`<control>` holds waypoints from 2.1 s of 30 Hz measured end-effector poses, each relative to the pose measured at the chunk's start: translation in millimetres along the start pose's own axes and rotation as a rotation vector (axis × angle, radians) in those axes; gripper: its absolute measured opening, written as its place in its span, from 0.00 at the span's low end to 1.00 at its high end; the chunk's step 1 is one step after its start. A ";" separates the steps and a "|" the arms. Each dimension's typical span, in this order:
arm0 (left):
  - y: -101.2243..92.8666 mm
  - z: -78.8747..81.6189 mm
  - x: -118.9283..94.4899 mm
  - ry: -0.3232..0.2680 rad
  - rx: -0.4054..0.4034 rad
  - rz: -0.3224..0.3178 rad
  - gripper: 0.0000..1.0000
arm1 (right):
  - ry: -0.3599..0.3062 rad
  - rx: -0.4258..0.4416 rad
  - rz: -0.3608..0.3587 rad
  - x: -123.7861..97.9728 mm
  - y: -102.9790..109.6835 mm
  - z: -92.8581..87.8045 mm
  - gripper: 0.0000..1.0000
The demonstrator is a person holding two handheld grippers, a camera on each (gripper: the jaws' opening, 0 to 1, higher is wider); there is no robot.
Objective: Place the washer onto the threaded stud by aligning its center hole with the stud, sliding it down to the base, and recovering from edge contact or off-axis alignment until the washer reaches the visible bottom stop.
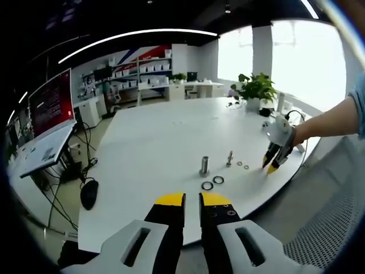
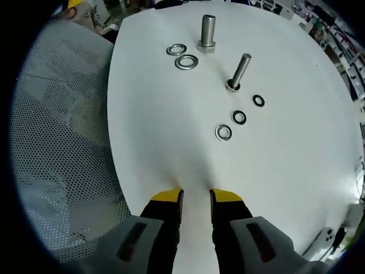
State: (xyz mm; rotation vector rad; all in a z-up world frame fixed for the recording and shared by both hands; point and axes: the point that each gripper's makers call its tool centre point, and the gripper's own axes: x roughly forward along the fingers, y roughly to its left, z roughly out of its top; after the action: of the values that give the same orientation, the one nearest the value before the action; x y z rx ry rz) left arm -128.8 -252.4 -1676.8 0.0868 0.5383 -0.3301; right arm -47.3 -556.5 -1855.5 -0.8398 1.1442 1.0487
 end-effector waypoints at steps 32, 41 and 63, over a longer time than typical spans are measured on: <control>1.5 -1.0 -1.2 0.004 -0.001 0.014 0.08 | 0.002 0.026 -0.017 0.5 0.2 0.4 0.22; 1.8 -1.3 -1.5 0.005 -0.002 0.017 0.08 | 0.048 0.044 -0.011 0.6 -0.7 1.9 0.20; 2.6 -0.9 -1.6 0.000 -0.010 0.019 0.08 | -0.064 0.094 -0.015 -1.1 -22.9 49.2 0.20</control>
State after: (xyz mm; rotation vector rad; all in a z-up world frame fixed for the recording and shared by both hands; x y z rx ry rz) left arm -129.7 -249.3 -1676.7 0.0824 0.5392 -0.3088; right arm -10.9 -518.3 -1843.1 -0.7349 1.1227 0.9945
